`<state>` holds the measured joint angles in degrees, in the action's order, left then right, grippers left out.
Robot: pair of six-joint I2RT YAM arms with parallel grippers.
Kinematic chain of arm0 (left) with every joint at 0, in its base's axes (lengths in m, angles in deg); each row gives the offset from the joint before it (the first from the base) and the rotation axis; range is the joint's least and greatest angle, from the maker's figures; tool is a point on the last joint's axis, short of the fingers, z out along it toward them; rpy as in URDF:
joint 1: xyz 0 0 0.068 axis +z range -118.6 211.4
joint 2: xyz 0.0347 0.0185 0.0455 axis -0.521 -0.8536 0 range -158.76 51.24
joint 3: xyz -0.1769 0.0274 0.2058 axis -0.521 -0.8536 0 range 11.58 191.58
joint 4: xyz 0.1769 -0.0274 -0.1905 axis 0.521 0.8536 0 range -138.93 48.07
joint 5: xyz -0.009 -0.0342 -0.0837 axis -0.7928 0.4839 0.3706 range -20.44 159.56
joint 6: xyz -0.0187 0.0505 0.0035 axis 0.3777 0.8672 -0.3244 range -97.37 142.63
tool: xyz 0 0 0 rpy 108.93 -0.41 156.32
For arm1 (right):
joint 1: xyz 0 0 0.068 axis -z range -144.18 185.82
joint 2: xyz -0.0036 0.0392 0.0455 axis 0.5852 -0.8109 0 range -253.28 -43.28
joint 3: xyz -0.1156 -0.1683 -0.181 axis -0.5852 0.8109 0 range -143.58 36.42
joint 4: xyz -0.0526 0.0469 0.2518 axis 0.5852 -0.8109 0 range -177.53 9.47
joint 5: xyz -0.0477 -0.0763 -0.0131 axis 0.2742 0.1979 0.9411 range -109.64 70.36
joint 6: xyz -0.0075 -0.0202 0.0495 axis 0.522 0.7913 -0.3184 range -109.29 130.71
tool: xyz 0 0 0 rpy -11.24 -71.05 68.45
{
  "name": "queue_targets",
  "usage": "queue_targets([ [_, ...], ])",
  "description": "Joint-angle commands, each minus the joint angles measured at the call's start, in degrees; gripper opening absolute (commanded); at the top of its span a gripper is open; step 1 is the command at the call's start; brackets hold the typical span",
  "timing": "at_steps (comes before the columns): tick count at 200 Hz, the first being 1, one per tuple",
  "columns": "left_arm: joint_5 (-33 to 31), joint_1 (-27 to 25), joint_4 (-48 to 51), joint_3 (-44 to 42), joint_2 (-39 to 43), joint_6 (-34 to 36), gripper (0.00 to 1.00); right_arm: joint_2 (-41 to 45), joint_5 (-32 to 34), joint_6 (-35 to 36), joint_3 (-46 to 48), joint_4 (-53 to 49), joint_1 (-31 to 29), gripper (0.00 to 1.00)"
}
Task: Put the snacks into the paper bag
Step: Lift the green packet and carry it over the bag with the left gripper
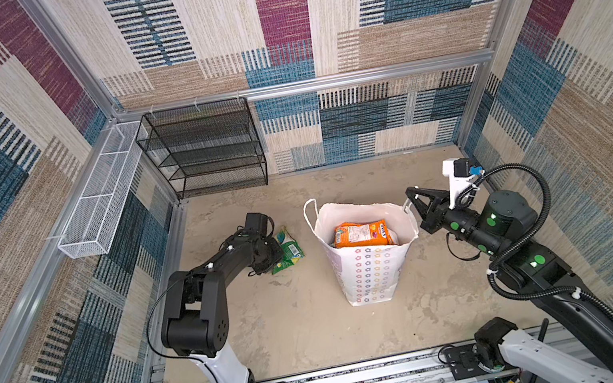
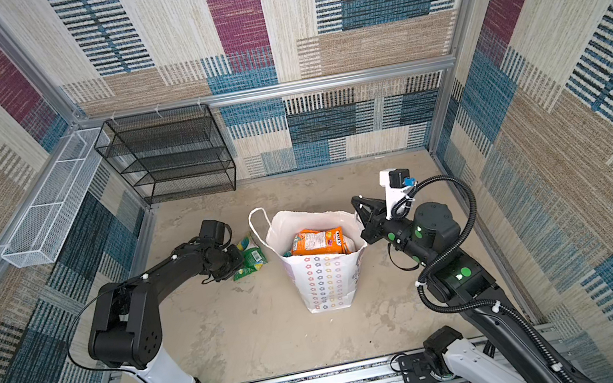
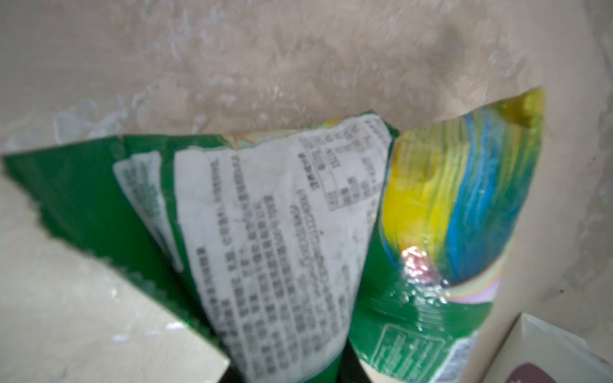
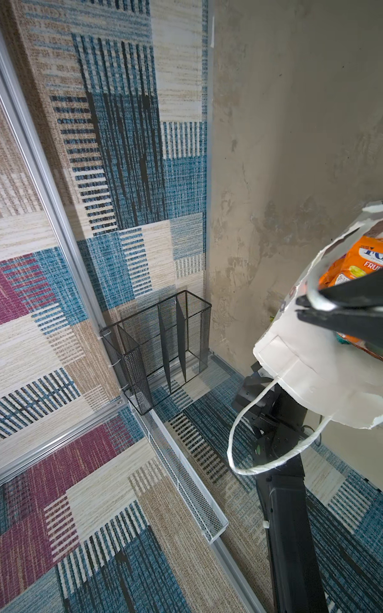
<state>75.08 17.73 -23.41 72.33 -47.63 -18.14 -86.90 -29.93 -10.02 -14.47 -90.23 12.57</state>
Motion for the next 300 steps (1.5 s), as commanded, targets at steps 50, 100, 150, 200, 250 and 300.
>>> queue_targets([
  [50, 5.29, -0.03, 6.46, -4.57, 17.83, -0.74, 0.15, -3.54, -1.72, -2.99, -2.46, -3.64, -0.07, 0.0],
  [100, 8.13, -0.04, 16.26, -0.54, 37.39, 3.97, 0.15, -2.56, -7.38, -7.32, -6.02, -5.46, -0.09, 0.0],
  [150, 14.96, -0.95, 25.56, 20.13, 39.69, 7.6, 0.15, -1.4, -7.42, -8.56, -6.98, -6.54, -0.02, 0.0],
  [200, 9.69, -16.35, 32.74, 45.82, 25.86, 13.25, 0.15, -1.72, -6.66, -8.84, -7.31, -7.31, -0.08, 0.0],
  [250, 3.44, -29.29, 35.29, 56.52, 13.03, 15.17, 0.15, -2.09, -6.26, -8.9, -8.08, -8.92, -0.03, 0.0],
  [300, -3.69, -35.37, 36.36, 56.77, 5.39, 11.72, 0.15, -1.9, -6.58, -9.41, -8.4, -9.31, -0.05, 0.0],
])
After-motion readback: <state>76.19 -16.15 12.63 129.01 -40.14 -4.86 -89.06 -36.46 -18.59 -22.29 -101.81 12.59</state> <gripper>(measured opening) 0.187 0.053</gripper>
